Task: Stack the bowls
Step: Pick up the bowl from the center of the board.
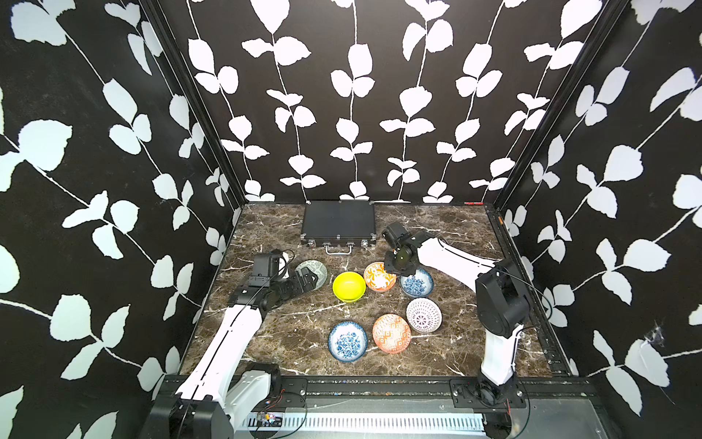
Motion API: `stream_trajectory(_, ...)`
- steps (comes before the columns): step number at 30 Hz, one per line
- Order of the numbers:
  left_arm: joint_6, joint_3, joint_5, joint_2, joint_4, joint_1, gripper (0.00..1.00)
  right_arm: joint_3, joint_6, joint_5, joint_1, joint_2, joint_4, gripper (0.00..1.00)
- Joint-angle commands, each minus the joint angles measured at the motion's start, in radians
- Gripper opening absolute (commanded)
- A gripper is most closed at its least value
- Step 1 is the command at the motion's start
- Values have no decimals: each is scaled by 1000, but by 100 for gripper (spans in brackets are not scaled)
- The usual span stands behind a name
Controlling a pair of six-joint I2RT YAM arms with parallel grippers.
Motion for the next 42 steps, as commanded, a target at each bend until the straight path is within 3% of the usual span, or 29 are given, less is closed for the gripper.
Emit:
stream_trajectory(1, 20, 33, 5, 1, -7, 2, 99, 27, -7, 7, 6, 26, -1, 34)
stream_trajectory(23, 13, 33, 4, 22, 7, 2, 98, 67, -16, 39, 5, 79, -25, 16)
stream_trajectory(30, 10, 44, 10, 29, 11, 2, 99, 65, -24, 35, 3, 86, -23, 0)
stream_trajectory(42, 21, 191, 58, 121, 20, -3, 97, 87, -23, 15, -11, 18, 0, 0)
